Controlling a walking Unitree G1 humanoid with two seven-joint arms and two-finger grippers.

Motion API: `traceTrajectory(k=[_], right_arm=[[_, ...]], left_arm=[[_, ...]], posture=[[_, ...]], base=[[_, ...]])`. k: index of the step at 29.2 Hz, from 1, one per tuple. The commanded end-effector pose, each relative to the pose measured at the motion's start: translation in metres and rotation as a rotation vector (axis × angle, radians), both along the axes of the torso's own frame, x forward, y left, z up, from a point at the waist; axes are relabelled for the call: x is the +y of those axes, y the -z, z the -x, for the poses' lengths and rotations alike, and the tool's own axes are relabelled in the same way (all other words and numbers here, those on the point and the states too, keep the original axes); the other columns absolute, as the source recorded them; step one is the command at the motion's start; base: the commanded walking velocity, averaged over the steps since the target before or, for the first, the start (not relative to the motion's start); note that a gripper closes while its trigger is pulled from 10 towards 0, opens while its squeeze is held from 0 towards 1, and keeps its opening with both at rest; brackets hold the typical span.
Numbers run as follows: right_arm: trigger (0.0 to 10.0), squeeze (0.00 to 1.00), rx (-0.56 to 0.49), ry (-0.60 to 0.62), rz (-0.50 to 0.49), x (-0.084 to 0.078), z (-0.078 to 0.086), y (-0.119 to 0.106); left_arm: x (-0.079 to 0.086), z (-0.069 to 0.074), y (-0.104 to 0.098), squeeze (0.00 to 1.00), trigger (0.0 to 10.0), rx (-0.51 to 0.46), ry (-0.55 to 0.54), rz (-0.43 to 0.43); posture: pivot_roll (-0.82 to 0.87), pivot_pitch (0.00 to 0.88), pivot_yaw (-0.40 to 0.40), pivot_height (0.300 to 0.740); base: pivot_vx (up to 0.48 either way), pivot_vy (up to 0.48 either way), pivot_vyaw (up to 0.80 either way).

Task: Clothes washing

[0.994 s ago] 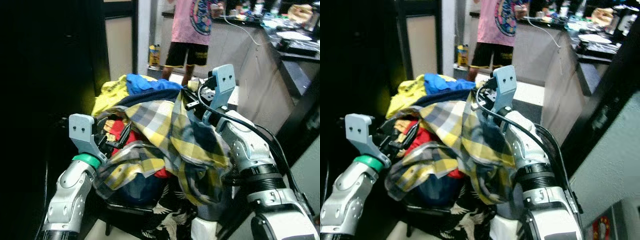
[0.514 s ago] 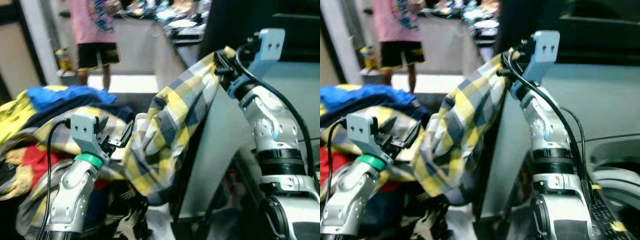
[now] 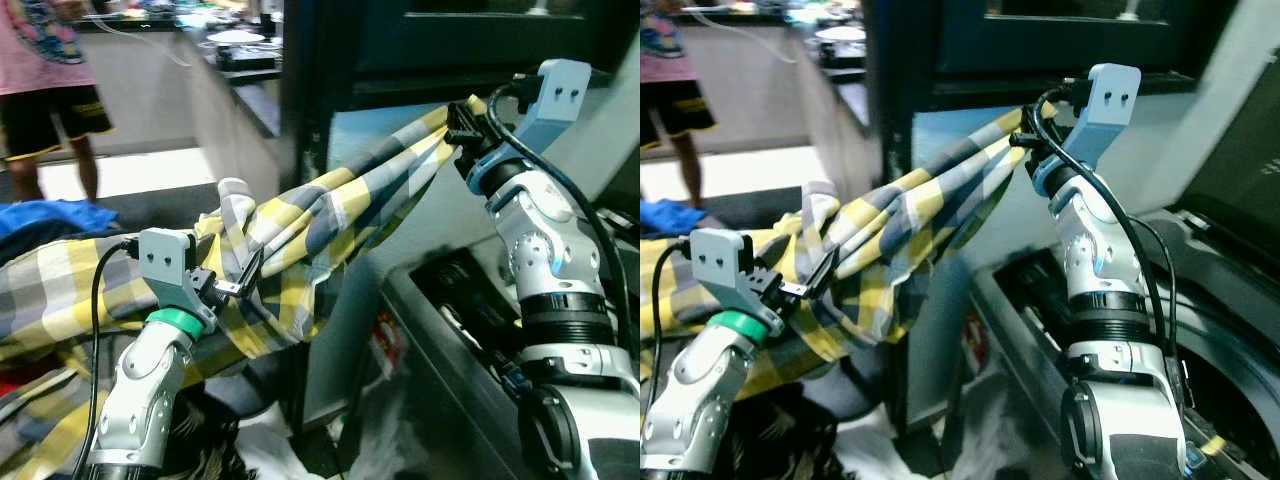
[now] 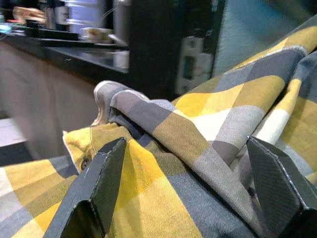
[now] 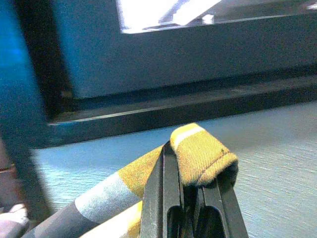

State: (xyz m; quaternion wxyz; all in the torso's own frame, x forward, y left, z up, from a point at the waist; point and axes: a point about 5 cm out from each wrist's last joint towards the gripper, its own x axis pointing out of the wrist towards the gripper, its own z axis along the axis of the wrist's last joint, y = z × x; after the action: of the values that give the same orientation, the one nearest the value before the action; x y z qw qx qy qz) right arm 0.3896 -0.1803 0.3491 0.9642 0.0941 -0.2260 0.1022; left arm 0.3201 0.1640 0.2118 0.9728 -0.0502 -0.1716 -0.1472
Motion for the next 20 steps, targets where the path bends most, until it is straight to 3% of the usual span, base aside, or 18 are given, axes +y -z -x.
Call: traceTrajectory(k=[1,20], right_arm=[[10.0,0.0,-0.069,0.03,-0.027,-0.0058,0.004,-0.0175],[10.0,0.0,-0.072,0.084,-0.033,-0.0153,-0.0005,-0.0206]], left_arm=[[0.0005,0.0014,0.0018,0.0,10.0,0.007,-0.006,-0.01],[0.0046,-0.0013,0.004,0.0,10.0,0.022,-0.028,-0.011]], posture=[[-0.01,0.0,-0.02,0.74],[-0.01,0.005,-0.021,0.74]], base=[[0.0,0.0,-0.8],[0.0,0.0,-0.8]])
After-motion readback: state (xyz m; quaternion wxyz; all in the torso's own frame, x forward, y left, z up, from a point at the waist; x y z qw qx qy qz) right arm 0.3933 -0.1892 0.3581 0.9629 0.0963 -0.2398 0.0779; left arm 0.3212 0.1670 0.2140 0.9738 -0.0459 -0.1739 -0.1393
